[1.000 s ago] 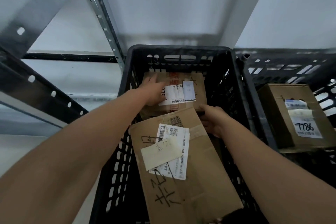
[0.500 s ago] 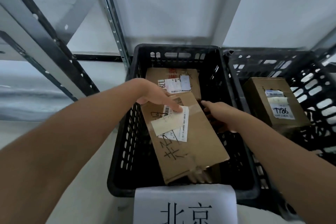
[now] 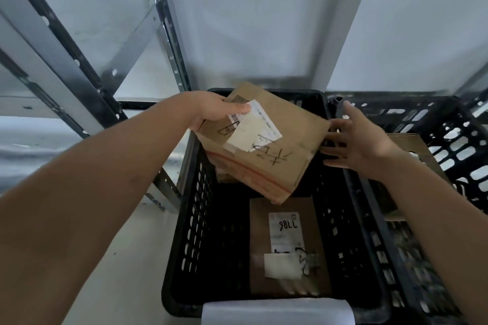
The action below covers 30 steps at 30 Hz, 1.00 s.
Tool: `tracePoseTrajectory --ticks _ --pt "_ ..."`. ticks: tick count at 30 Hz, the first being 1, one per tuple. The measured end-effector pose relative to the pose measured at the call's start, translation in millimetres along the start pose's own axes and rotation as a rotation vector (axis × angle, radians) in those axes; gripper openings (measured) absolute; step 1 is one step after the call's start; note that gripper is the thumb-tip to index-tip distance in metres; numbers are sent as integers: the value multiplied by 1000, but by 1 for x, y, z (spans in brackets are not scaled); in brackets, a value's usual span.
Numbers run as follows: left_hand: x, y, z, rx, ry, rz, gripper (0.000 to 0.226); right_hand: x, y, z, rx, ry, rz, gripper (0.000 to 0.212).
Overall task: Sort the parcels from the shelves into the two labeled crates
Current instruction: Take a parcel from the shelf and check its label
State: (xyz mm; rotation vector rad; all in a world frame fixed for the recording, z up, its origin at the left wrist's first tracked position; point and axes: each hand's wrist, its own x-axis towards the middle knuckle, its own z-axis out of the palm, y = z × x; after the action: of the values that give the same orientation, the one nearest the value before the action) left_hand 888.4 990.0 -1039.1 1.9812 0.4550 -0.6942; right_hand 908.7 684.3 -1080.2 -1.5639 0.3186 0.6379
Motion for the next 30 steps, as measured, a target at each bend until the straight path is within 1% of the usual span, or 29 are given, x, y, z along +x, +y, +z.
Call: tracePoseTrajectory --ticks 1,3,4,6,8,10,11,13,14,15,17,18,19,21,22,23,24,25,26,27,29,30 --pt "7 -2 -1 -45 61 -6 52 3 -3 7 10 25 -18 71" --pt "18 -6 3 -100 183 -8 57 11 -4 23 -60 61 -36 70" --pt "23 -8 5 -126 248 1 59 15 -3 32 -116 50 -48 66" --pt "32 -9 8 -172 350 13 64 27 2 50 -170 -16 -80 49" --pt "36 -7 10 -169 420 7 66 36 4 62 -215 -7 -139 38" --pt "43 -5 12 -118 504 14 60 46 2 72 -230 53 -197 39" --pt "48 -5 13 -53 557 35 54 51 0 76 -224 75 -218 40" --pt "54 -7 17 115 728 88 42 56 -3 84 -223 96 -239 43" --pt "57 -10 18 176 800 112 42 57 -4 87 -243 99 -250 43" --pt "59 -12 19 193 819 123 44 58 -4 89 -268 100 -259 43" --pt "65 -21 20 173 811 127 49 56 -1 92 -276 94 -266 40" --pt "67 -26 22 169 815 123 52 54 3 92 -240 99 -256 39" --pt "67 -30 23 170 836 108 55 53 9 90 -195 121 -231 44" --pt "63 -34 29 217 967 123 56 53 25 83 -200 217 -141 59" --pt "58 -35 35 271 1068 186 53 52 36 78 -272 245 -101 61" --pt "53 -37 41 337 1180 305 47 50 50 74 -366 245 -60 59" --pt "46 -40 49 394 1273 452 42 46 64 71 -463 216 -17 53" --pt "39 -43 58 416 1324 613 38 44 79 67 -548 180 38 51" --pt "32 -48 69 430 1308 761 33 40 93 65 -615 154 92 51" --pt "27 -55 81 467 1225 884 30 36 105 63 -662 142 137 54" --pt "20 -76 103 656 956 1037 32 32 123 60 -752 153 190 61" --pt "17 -87 114 763 812 1071 34 30 129 60 -792 160 219 65"
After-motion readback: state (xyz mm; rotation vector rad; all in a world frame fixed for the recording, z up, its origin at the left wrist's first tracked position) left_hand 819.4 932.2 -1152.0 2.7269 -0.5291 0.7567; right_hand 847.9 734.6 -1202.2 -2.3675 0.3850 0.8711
